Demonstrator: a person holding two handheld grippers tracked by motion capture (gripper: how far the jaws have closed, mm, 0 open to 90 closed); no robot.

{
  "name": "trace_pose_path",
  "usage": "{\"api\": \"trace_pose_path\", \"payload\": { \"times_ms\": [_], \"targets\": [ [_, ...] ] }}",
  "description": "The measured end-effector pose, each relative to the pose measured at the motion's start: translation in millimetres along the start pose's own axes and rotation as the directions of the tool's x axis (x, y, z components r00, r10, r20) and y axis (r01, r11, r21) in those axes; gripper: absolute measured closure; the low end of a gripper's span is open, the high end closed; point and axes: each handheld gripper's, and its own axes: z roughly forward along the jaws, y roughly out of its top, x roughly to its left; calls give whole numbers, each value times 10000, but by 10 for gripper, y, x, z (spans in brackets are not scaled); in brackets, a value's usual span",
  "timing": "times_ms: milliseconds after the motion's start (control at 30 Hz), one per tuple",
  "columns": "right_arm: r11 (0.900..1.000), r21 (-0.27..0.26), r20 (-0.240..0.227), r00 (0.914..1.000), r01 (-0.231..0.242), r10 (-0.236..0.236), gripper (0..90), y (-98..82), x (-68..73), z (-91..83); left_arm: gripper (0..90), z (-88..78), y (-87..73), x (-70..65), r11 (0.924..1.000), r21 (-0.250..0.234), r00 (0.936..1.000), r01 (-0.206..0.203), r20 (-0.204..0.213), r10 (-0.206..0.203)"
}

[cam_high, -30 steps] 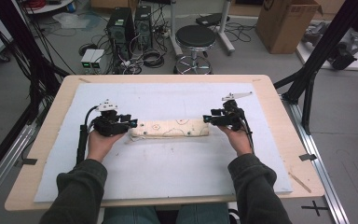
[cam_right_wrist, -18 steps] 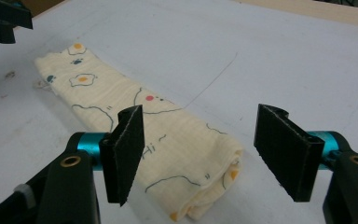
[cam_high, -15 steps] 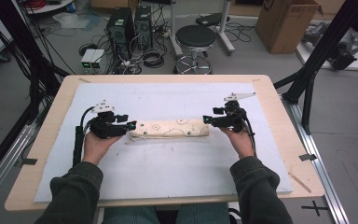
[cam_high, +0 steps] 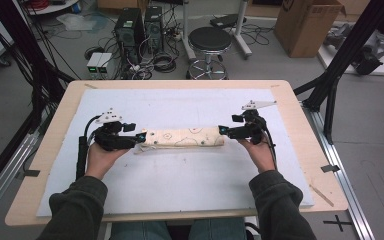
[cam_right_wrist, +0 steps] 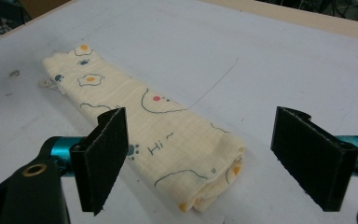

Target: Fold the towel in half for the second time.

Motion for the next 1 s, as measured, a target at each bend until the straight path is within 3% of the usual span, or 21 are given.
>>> {"api": "trace_pose_path", "payload": {
  "times_ms": [533,1000],
  "targets": [
    [9997,-132,110,9997,201,-200,145,-28,51,-80,317,-107,-33,4,9999,-160,10000,47,-84,-48],
    [9989,-128,220,9988,446,-444,134,-44,119,-154,307,-188,-59,-43,9997,-177,9998,-171,-38,170]
  ]
}}
